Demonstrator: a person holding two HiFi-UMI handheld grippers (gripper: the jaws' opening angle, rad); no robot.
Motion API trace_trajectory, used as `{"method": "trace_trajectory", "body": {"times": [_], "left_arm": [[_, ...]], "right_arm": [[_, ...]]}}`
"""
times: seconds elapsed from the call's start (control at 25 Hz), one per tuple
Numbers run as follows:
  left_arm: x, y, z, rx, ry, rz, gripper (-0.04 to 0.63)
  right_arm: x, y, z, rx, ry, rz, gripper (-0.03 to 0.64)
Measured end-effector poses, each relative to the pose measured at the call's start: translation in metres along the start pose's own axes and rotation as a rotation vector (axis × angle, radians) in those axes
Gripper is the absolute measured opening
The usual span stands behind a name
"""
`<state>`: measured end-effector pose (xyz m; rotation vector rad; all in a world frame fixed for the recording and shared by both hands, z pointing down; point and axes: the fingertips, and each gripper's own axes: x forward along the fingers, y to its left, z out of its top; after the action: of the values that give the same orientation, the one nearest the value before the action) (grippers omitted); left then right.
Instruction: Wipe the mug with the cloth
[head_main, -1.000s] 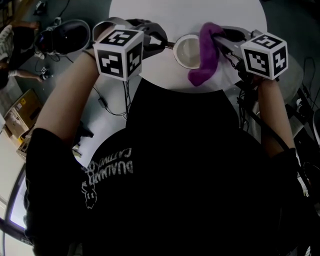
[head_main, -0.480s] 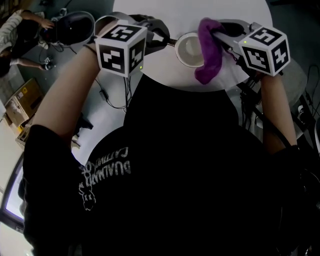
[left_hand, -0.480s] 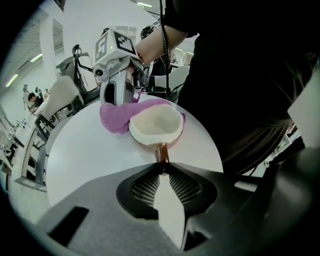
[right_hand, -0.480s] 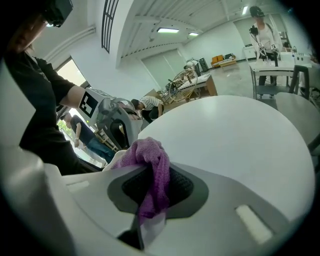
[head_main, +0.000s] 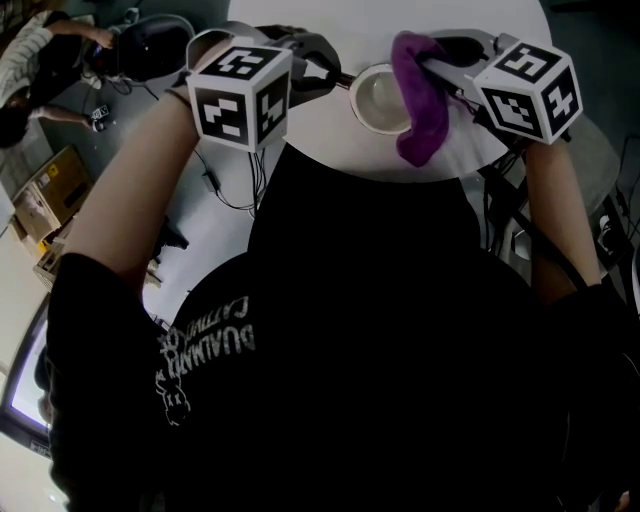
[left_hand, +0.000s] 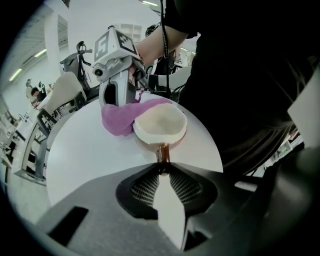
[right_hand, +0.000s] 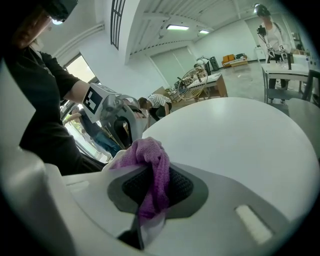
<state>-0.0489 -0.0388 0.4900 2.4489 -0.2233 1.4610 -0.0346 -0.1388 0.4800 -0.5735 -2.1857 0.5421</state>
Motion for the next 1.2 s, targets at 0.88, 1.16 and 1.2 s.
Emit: {"method": "trace_trajectory", "body": {"times": [0.88, 1.16, 1.2], "left_arm": [[-0.009, 0.012, 0.003, -0.153, -0.052, 0.145, 0.083], [-0.013, 0.011, 0.002, -0.187, -0.065, 0.171, 0.084], [-0.012, 0.011, 0.002, -0.189, -0.066, 0.176, 0.084]], "right_arm": [[0.034, 0.022, 0.028, -0.223, 0.048, -0.001, 0.067], [0.044, 0.040, 0.041, -0.314, 0.079, 0.052, 0.067], [0.044, 0.043, 0.041, -0.330, 0.085, 0.071, 0.067]]}}
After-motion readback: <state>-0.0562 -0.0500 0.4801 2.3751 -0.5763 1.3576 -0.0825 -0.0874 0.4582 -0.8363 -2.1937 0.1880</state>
